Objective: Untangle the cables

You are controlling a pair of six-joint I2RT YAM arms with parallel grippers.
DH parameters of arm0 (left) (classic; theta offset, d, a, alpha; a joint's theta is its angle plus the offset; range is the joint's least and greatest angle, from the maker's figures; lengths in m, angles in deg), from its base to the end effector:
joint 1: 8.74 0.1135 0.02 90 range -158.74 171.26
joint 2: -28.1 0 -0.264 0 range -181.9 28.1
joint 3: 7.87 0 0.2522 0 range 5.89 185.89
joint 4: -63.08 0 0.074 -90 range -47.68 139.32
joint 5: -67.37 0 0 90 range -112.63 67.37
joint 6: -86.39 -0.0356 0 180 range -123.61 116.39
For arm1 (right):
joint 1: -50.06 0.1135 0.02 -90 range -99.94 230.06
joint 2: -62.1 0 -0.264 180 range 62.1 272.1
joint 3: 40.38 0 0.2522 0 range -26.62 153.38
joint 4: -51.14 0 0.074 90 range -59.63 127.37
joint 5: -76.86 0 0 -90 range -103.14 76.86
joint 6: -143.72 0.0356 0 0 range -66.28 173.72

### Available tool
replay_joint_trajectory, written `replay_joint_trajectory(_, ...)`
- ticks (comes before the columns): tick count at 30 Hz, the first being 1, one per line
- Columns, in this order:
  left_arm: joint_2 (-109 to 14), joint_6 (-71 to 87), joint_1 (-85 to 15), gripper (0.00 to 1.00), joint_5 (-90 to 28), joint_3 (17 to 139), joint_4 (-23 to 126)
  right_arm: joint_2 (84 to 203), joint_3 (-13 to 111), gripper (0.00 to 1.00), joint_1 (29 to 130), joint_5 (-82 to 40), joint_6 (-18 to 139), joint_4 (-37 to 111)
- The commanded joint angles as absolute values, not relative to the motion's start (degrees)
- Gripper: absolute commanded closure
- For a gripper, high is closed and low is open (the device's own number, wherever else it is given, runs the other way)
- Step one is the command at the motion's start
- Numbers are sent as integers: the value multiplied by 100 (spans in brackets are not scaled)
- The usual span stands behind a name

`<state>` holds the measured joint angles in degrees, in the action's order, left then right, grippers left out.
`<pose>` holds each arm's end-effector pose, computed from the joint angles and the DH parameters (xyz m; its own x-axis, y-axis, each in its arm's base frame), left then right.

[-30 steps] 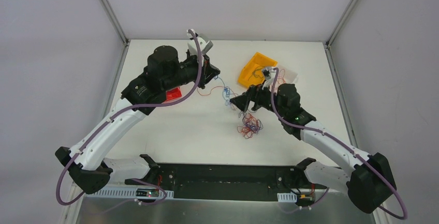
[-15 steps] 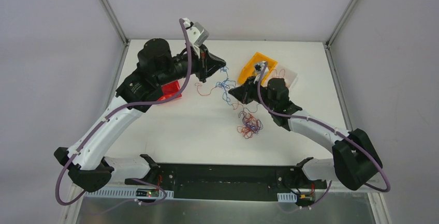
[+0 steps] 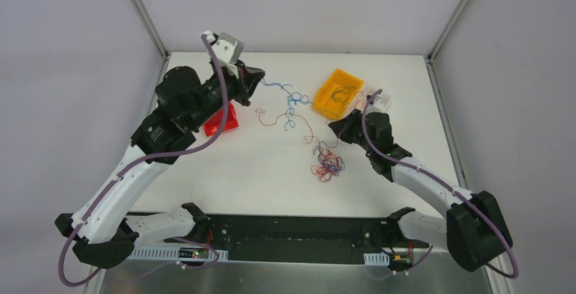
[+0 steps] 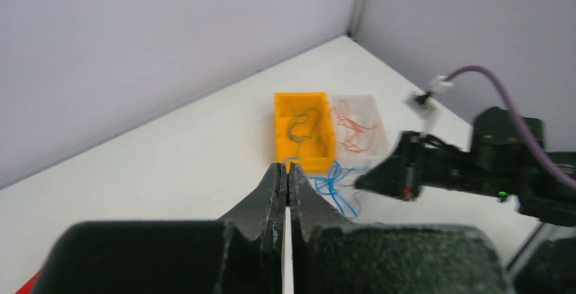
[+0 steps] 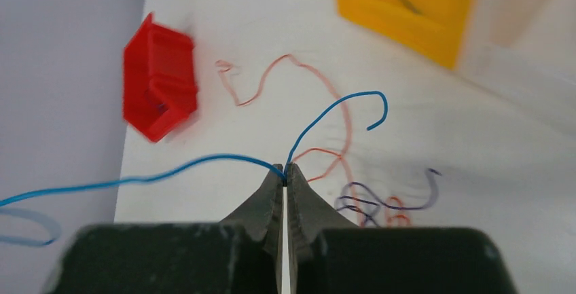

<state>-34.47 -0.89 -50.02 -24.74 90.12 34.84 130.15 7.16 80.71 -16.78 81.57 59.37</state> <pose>0.1589 -0.1413 0.5077 0.0612 -0.1169 -0.9913 0.6904 0.7222 -0.0425 0.2264 0.1368 0.2467 -0.4244 0.2904 -0.8576 -0.4115 0.7818 0.4684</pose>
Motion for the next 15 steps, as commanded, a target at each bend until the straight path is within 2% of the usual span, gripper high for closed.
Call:
replay_joint_trajectory(1,-2725,-592,-5023,100,-553,8549,3495,12263,222,100,7327,-860,8886,4875)
replay_joint_trajectory(8,-2237,-459,-5018,100,2347,7509,3438,11527,106,100,6606,-423,8904,3902)
replay_joint_trajectory(15,-1930,-453,-4988,100,3516,7078,3317,11475,436,100,6422,110,9110,3135)
